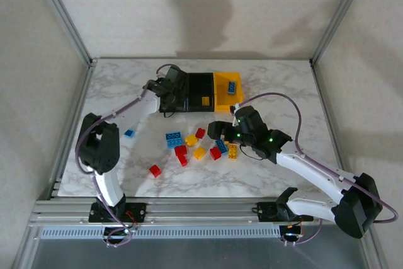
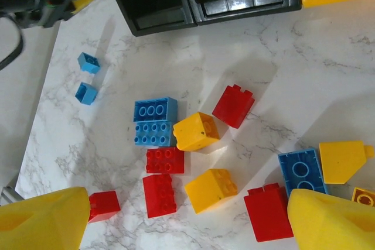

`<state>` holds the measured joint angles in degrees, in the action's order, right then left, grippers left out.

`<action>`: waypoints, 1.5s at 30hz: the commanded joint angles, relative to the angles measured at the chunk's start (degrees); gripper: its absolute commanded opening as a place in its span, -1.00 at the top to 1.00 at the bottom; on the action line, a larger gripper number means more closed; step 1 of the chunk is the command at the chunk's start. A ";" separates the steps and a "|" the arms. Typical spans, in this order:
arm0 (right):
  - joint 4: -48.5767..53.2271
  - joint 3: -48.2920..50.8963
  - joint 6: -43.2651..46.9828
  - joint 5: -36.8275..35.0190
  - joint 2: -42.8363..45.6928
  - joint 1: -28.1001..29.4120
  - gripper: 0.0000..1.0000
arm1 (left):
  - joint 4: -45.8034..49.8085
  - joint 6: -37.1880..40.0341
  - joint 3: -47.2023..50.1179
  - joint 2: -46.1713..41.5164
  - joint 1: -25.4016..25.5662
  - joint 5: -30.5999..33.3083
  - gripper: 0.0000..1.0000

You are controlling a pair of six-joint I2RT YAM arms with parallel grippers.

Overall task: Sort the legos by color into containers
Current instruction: Pick up the lego from the middle-left of the table, then place the lego in the container.

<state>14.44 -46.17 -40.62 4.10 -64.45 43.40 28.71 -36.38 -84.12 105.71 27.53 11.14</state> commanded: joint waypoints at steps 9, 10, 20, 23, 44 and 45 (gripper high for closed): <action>2.15 0.45 -1.37 -2.43 2.07 0.48 -0.75 | 4.15 4.74 -10.24 11.15 -3.75 -3.69 0.43; 2.08 0.51 -1.39 -2.41 2.10 0.54 -0.76 | 4.33 4.86 -10.67 11.96 -3.80 -3.67 0.42; 2.17 0.73 -1.74 -2.86 1.87 0.51 -0.76 | 4.76 5.27 -12.98 16.86 -4.55 -3.68 0.38; 2.18 0.72 -1.64 -2.92 1.78 0.54 -0.76 | 4.69 5.25 -12.85 17.48 -4.50 -3.14 0.36; 2.55 0.92 -1.51 -3.72 2.99 0.55 -0.78 | 5.38 5.27 -11.94 12.64 -4.33 -3.26 0.03; 2.85 0.76 -1.44 -4.06 3.14 0.48 -0.78 | 5.26 5.22 -11.60 11.75 -4.24 -3.51 0.03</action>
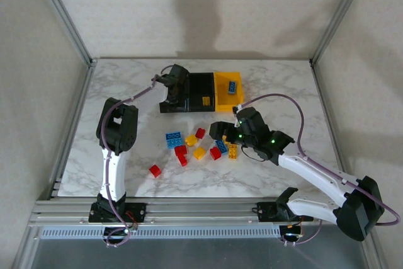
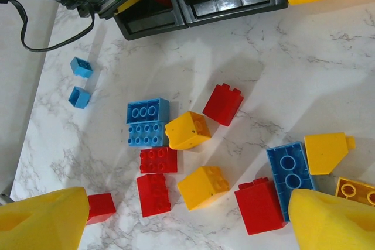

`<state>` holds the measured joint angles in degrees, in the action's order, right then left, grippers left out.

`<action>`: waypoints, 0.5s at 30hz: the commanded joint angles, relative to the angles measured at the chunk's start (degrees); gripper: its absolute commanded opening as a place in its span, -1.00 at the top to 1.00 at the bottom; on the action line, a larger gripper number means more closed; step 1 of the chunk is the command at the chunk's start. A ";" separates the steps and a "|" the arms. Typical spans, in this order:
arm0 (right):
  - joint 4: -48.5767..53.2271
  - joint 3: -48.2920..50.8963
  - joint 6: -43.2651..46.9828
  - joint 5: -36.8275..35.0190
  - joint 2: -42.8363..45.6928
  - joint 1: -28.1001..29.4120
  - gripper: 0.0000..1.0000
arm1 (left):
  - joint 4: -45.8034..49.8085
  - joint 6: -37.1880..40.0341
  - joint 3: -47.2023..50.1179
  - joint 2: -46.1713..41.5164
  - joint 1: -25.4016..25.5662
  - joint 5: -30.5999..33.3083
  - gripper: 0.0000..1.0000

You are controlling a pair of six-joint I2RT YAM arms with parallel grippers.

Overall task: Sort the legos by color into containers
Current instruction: Place the lego in the container.

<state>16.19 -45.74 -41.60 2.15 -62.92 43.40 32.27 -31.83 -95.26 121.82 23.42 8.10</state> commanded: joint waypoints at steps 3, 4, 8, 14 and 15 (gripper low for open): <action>2.45 -0.38 0.01 -2.63 2.14 0.43 -0.77 | 1.48 0.47 1.02 -7.73 0.43 -1.34 0.02; 2.85 -0.58 0.13 -2.89 2.48 0.44 -0.77 | 1.33 0.33 1.90 -9.00 0.72 -1.71 0.01; 4.72 -0.76 0.68 -3.94 3.79 -0.19 -0.77 | 0.27 -0.07 6.45 -14.89 2.25 -3.02 0.00; 11.01 -1.85 0.13 -7.16 4.12 -4.78 -0.79 | -3.57 -0.86 16.95 -25.45 4.89 -6.16 -0.09; 11.75 -1.90 0.15 -7.57 4.16 -5.72 -0.79 | -5.00 -1.05 19.10 -27.28 5.37 -7.37 -0.12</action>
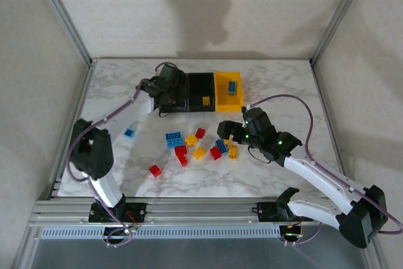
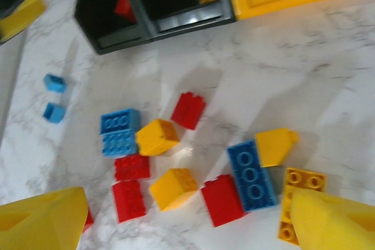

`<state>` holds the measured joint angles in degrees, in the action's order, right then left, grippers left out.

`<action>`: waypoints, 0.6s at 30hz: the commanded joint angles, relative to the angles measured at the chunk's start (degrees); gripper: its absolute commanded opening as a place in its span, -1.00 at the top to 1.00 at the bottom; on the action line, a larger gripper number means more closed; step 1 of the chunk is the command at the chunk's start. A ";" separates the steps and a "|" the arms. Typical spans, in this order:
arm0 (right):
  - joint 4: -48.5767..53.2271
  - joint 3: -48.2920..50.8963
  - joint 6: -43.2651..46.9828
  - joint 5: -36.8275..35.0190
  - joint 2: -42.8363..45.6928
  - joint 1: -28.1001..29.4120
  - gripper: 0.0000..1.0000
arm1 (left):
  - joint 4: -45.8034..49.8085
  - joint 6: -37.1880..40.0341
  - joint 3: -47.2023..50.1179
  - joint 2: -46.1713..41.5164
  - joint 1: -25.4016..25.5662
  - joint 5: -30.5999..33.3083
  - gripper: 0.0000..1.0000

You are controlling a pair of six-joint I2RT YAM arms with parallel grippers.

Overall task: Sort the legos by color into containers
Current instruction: Place the lego in the container.

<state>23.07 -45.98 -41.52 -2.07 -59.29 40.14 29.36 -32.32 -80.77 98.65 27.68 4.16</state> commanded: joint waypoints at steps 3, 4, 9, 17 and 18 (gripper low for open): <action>6.20 -1.62 0.02 -3.70 0.66 -5.00 -0.81 | -6.05 -1.44 11.19 -9.77 2.89 -5.86 -0.16; 6.54 -1.66 -0.05 -3.61 0.53 -5.76 -0.81 | -7.03 -1.81 13.46 -11.62 3.61 -6.28 -0.17; 9.43 -2.61 -1.40 -4.90 -2.23 -9.14 -0.83 | -13.21 -4.54 23.56 -18.82 6.15 -9.70 -0.21; 14.10 -4.51 -4.81 -8.27 -9.29 -13.78 -0.85 | -19.95 -6.11 30.89 -21.95 12.81 -11.24 -0.23; 13.67 -4.04 -4.95 -8.13 -9.27 -14.46 -0.85 | -20.40 -6.09 30.94 -21.67 13.58 -11.20 -0.23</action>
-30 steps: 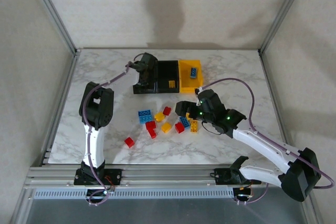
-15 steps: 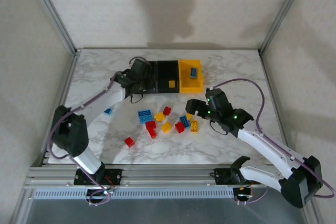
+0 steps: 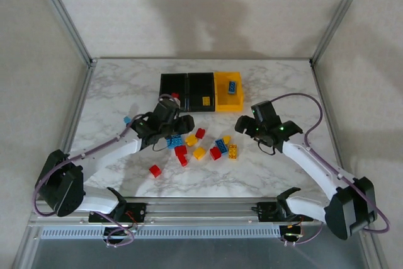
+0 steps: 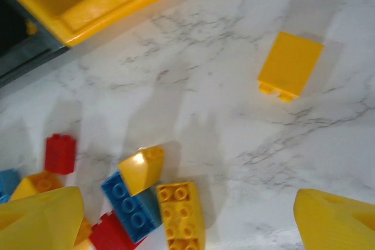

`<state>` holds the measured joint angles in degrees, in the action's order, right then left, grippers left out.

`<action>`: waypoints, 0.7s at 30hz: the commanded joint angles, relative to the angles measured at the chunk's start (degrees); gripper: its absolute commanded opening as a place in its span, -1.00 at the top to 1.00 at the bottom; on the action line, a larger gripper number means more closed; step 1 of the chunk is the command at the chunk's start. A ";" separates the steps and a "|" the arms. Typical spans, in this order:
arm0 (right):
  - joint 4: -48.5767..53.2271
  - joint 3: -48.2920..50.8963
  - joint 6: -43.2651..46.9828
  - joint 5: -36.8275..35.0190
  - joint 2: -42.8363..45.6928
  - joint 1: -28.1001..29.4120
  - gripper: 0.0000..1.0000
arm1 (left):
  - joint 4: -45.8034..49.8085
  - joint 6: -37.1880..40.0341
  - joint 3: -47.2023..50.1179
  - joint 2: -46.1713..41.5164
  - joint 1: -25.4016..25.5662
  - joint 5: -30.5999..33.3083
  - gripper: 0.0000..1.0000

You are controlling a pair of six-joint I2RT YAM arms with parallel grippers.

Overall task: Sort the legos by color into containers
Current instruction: Place the lego in the container, then pick up the lego from the middle-right of the table.

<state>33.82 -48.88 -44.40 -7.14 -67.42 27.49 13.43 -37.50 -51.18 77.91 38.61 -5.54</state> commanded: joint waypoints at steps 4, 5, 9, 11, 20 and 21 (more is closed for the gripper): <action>0.85 0.74 -2.14 -2.83 -0.19 -4.90 -0.84 | -7.46 -1.35 1.03 0.90 6.24 -2.27 -0.23; 0.30 1.17 -1.73 -2.55 -0.25 -5.68 -0.84 | -7.71 -1.49 0.46 1.51 7.33 -1.84 -0.23; -0.39 1.66 -0.82 -2.34 -1.98 -6.56 -0.81 | -8.00 -2.13 -2.42 3.56 9.72 -0.73 -0.24; -1.06 2.15 -0.78 -1.84 -2.61 -6.53 -0.79 | -7.01 -2.14 -3.93 4.60 10.40 0.43 -0.24; -4.32 3.92 -0.95 1.73 -2.59 -6.61 -0.73 | -2.24 -3.07 -3.77 5.98 10.96 4.16 -0.27; -4.69 4.18 -0.87 2.15 -2.52 -6.62 -0.72 | -2.06 -3.32 -3.41 5.73 10.96 4.43 -0.27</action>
<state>30.85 -45.63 -45.43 -6.37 -69.82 21.02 9.15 -39.51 -54.33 83.68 49.10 -4.05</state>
